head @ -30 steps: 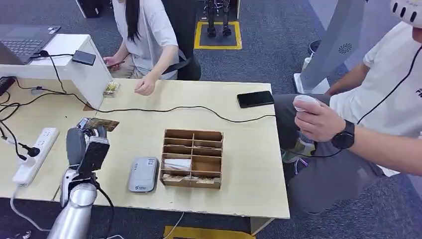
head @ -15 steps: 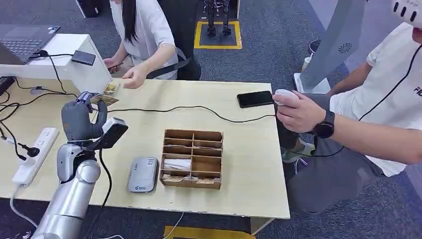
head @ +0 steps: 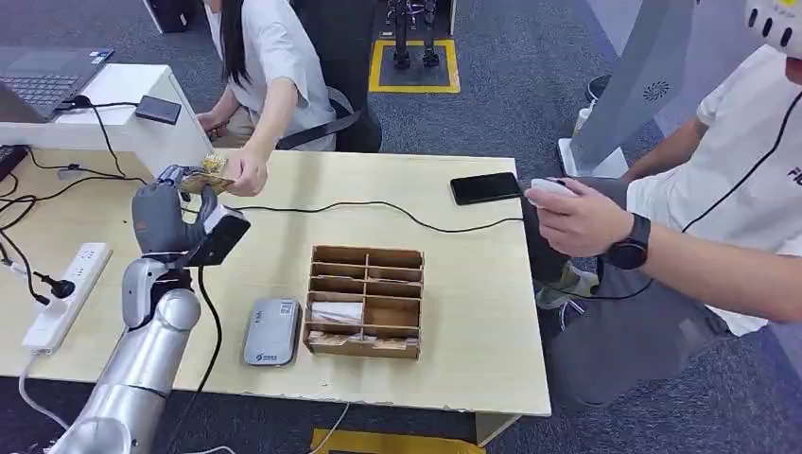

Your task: Pass the card to the sensor for recognition and then transmit it.

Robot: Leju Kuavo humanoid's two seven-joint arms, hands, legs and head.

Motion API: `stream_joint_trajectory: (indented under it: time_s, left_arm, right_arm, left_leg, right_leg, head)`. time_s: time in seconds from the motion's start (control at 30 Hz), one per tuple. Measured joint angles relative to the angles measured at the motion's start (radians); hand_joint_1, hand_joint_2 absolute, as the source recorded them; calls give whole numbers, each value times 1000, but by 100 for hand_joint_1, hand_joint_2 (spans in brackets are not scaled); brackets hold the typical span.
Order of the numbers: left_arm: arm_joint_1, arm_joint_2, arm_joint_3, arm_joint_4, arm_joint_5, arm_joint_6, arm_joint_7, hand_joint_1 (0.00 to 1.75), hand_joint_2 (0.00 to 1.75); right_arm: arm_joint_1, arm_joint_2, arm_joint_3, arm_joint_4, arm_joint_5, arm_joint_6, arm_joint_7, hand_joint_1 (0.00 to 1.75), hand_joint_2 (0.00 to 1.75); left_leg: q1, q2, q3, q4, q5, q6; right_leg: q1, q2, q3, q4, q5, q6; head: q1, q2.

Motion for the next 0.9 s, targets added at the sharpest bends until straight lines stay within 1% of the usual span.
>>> stream_joint_trajectory:
  time_s: [0.13, 0.17, 0.27, 0.33, 0.4, 0.47, 0.53, 0.57, 0.6, 0.63, 0.7, 0.8, 0.9]
  left_arm:
    - [-2, -2, 0, 6, 65, -32, 0, 0, 175]
    - [-2, -5, 0, 7, 93, -55, 20, 0, 175]
    - [-2, -16, 0, 7, 114, -78, 52, 0, 175]
    - [7, -20, 0, 1, 132, -93, 52, 0, 175]
    - [28, -19, 0, -20, 169, -127, 40, 0, 175]
    - [56, -16, 0, -60, 214, -191, 18, 0, 175]
    - [103, 11, -15, -124, 266, -319, 1, 0, 175]
    - [131, 32, -27, -160, 278, -377, -16, 0, 175]
    - [162, 51, -42, -197, 282, -409, -39, 0, 175]
    - [190, 64, -50, -243, 281, -424, -67, 0, 175]
    - [243, 83, -72, -324, 251, -436, -96, 0, 175]
    - [314, 115, -139, -440, 195, -452, -103, 0, 175]
    - [346, 135, -207, -512, 166, -461, -101, 0, 175]
  right_arm:
    - [0, -1, 0, 0, -2, 0, 3, 0, 175]
    - [0, -1, 0, 0, -8, -1, 6, 0, 175]
    - [1, -1, 0, 0, -16, -3, 14, 0, 175]
    - [1, -1, 0, 0, -17, -4, 17, 0, 175]
    - [4, -1, 0, 0, -19, -5, 19, 0, 175]
    - [6, -1, -1, 0, -24, -5, 18, 0, 175]
    - [7, -1, -3, 0, -37, -4, 12, 0, 175]
    - [9, -1, -5, 0, -39, -3, 11, 0, 175]
    - [11, -1, -6, 0, -39, -2, 11, 0, 175]
    - [14, -1, -9, 0, -40, -2, 11, 0, 175]
    - [17, -1, -12, 0, -49, -1, 11, 0, 175]
    - [17, -1, -22, 0, -54, -2, 8, 0, 175]
    - [17, -1, -32, 0, -55, -3, 0, 0, 175]
  left_leg:
    - [0, 0, 0, 0, 0, 0]
    - [0, 0, 0, 0, 0, 0]
    - [0, 0, 0, 0, 0, 0]
    - [0, 0, 0, 0, 0, 0]
    - [0, 0, 0, 0, 0, 0]
    - [0, 0, -1, 0, 0, 0]
    - [0, 2, -1, 0, -1, 0]
    - [0, 2, -1, 0, -1, 0]
    - [0, 2, -1, 0, -1, 0]
    - [0, 2, -2, 0, -1, 0]
    - [0, 2, -3, 0, -1, 0]
    - [0, 2, -3, 0, -1, 0]
    - [0, 1, -3, 0, -1, 0]
  right_leg:
    - [0, 0, 0, 0, 0, 0]
    - [0, 0, 0, 0, 0, 0]
    - [0, 0, 0, 0, 0, 0]
    - [0, 0, 0, 0, 0, 0]
    - [0, 0, 0, 0, 0, 0]
    - [0, 0, 0, 0, 0, 0]
    - [0, 2, 0, 0, 0, 0]
    - [0, 3, -1, 0, 0, 0]
    - [0, 3, -2, 0, 0, 0]
    - [0, 2, -2, 0, -1, 0]
    - [0, 2, -3, 0, -1, 0]
    - [0, 2, -3, 0, -1, 0]
    - [0, 1, -3, 0, 0, 0]
  head:
    - [0, 0]
    - [0, 0]
    - [0, 0]
    - [0, 0]
    - [0, 0]
    - [0, 0]
    - [0, 0]
    - [0, 0]
    - [0, 0]
    - [-1, 0]
    - [0, 0]
    - [0, 0]
    - [0, 0]
